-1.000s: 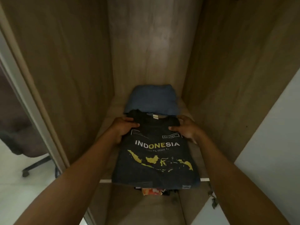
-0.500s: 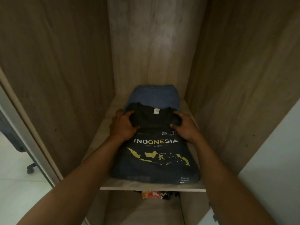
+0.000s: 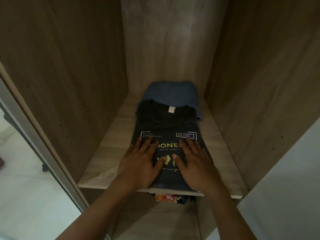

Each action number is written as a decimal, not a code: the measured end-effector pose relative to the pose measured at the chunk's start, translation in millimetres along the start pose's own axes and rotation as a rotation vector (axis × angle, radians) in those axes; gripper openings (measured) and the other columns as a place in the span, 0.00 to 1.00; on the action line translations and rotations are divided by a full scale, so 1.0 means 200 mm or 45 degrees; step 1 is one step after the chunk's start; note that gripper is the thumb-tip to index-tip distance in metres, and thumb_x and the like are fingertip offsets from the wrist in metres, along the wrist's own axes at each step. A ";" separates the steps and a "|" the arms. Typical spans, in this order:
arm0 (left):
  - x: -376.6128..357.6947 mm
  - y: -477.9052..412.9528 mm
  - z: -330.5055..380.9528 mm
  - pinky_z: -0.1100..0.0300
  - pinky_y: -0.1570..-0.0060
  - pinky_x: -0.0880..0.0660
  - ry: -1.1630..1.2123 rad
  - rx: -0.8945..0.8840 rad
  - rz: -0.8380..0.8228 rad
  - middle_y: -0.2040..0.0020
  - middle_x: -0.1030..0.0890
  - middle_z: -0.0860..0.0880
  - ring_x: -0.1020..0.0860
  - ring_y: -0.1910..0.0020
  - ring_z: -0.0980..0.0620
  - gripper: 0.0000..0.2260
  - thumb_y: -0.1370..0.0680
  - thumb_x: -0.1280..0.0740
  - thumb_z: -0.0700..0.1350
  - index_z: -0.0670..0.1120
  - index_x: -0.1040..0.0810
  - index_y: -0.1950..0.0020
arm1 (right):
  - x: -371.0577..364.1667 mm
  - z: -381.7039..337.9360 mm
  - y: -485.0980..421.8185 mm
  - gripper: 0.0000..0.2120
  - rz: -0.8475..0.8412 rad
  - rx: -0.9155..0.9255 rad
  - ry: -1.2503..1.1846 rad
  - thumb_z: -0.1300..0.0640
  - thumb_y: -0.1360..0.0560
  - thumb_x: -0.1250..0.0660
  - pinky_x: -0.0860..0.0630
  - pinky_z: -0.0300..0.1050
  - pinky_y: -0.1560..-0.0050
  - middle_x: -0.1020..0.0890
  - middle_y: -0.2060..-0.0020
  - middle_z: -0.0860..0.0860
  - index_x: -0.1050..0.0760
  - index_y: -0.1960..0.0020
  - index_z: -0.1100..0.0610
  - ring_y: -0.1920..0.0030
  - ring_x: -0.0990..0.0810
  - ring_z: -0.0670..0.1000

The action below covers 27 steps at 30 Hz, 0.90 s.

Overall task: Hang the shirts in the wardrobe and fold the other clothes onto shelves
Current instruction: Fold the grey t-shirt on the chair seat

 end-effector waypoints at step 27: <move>0.48 1.46 -0.64 0.54 0.42 0.23 0.073 0.512 0.355 0.30 0.26 0.55 0.23 0.37 0.53 0.25 0.24 0.37 0.67 0.56 0.26 0.32 | -0.22 -1.00 0.84 0.23 0.050 0.364 -0.287 0.40 0.22 0.38 0.30 0.59 0.32 0.30 0.29 0.47 0.32 0.29 0.44 0.30 0.30 0.53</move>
Point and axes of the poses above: each hand's wrist, its own y-axis away from the middle knuckle, its own x-axis out of the back of the hand, z = x × y, the point moved 10 cm from there along -y, towards the middle knuckle
